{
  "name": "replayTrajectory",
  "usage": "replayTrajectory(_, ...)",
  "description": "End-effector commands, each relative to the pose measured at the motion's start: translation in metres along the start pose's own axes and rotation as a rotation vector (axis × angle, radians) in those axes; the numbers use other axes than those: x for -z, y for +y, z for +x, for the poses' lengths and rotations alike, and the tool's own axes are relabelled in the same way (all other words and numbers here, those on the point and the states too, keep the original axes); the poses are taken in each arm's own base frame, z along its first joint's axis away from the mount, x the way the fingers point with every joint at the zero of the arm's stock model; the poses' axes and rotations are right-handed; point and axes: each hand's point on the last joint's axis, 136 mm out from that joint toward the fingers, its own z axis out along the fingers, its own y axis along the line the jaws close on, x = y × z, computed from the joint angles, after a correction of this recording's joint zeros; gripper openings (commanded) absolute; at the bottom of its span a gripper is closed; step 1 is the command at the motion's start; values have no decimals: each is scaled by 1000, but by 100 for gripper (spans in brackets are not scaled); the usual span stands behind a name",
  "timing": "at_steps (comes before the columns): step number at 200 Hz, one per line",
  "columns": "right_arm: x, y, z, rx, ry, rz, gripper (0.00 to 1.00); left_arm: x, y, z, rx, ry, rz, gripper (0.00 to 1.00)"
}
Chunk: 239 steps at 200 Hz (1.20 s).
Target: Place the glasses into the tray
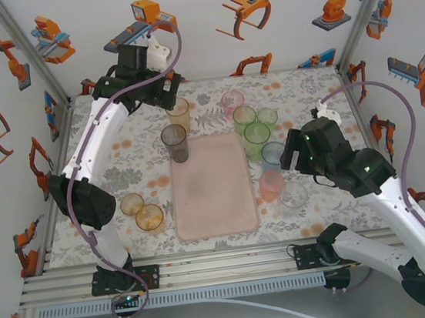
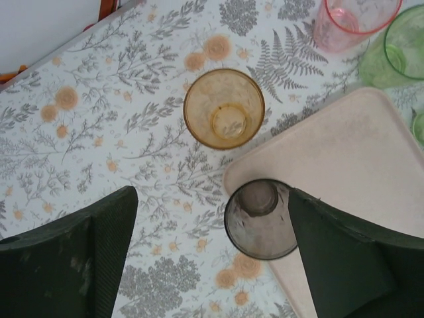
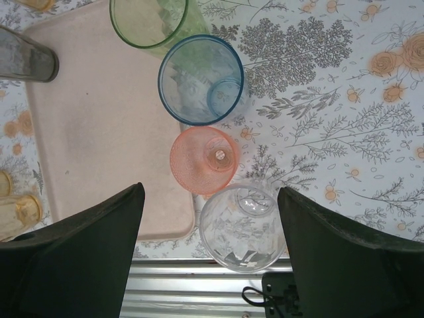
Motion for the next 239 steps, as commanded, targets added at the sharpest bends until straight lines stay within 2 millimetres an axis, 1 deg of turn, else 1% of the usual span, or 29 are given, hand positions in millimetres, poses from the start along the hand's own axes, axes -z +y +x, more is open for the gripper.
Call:
replayTrajectory(1, 10, -6, 0, 1, -7, 10, 73, -28, 3, 10, 14, 41, 12, 84)
replayTrajectory(32, 15, -12, 3, 1, -3, 25, 73, -48, 4, 10, 37, 47, 30, 81)
replayTrajectory(94, 17, -21, 9, 1, 5, 51, 73, -78, 13, 23, 83, 90, 42, 80)
replayTrajectory(108, 18, -22, 9, -5, 1, 51, 73, -84, 15, 25, 84, 99, 38, 76)
replayTrajectory(138, 17, -23, 11, -9, 7, 56, 73, -94, 18, 28, 107, 106, 45, 73)
replayTrajectory(161, 17, -25, 13, -13, 8, 59, 73, -102, 17, 31, 113, 115, 57, 71)
replayTrajectory(209, 15, -27, 14, -13, 9, 70, 73, -118, 17, 42, 121, 144, 63, 68)
replayTrajectory(239, 12, -26, 15, -12, 14, 74, 73, -125, 17, 50, 128, 166, 63, 62)
